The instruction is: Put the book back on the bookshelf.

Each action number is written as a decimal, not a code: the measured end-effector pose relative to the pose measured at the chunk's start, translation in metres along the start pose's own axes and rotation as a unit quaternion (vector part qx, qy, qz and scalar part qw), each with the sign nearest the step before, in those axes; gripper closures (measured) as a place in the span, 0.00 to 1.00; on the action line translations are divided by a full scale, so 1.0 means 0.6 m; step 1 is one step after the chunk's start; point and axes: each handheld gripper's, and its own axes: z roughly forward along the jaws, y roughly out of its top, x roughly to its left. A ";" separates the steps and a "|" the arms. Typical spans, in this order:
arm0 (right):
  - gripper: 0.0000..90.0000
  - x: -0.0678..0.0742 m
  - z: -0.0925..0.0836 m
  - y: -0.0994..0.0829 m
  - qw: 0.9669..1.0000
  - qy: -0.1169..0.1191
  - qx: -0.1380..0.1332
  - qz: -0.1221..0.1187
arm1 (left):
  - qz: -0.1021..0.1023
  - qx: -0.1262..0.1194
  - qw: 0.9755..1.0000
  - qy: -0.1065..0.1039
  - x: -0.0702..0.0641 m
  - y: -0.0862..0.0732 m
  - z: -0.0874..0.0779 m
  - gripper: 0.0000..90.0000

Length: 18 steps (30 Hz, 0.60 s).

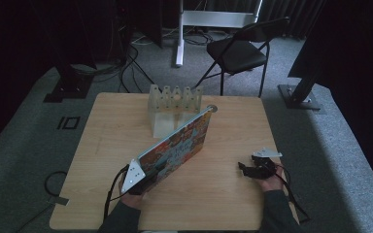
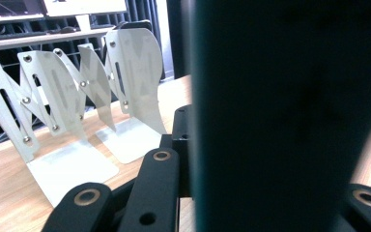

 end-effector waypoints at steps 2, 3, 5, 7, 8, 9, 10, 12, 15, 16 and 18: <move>0.31 0.000 0.000 0.000 1.000 0.000 0.000 0.000 | -0.002 0.000 1.000 0.002 0.000 0.000 -0.001 0.88; 0.30 0.000 0.000 0.000 1.000 0.001 0.001 0.000 | -0.002 0.000 1.000 0.003 0.000 0.000 -0.001 0.88; 0.29 0.000 0.001 0.000 1.000 0.001 0.001 0.000 | -0.002 0.000 1.000 0.006 -0.001 0.000 -0.002 0.88; 0.29 0.000 0.001 0.000 1.000 0.002 0.002 0.000 | -0.003 0.001 1.000 0.009 -0.002 -0.001 -0.003 0.88; 0.28 0.000 0.001 0.000 1.000 0.002 0.002 -0.001 | -0.003 0.000 1.000 0.010 -0.002 -0.001 -0.004 0.88; 0.28 0.000 0.001 0.001 1.000 0.002 0.002 0.000 | -0.004 0.000 1.000 0.012 -0.003 -0.001 -0.004 0.88; 0.27 0.000 0.001 0.001 1.000 0.002 0.003 -0.001 | -0.004 0.000 1.000 0.012 -0.003 -0.001 -0.004 0.88; 0.27 0.000 0.001 0.001 1.000 0.002 0.003 0.000 | -0.004 0.000 1.000 0.014 -0.003 -0.001 -0.004 0.88; 0.26 0.000 0.002 0.001 1.000 0.002 0.003 0.000 | -0.002 0.001 1.000 0.017 -0.004 -0.001 -0.005 0.88; 0.26 0.000 0.002 0.001 1.000 0.002 0.004 0.000 | -0.002 0.001 1.000 0.018 -0.004 -0.001 -0.006 0.88; 0.25 0.000 0.002 0.001 1.000 0.003 0.004 -0.001 | -0.001 0.002 1.000 0.020 -0.004 -0.001 -0.007 0.88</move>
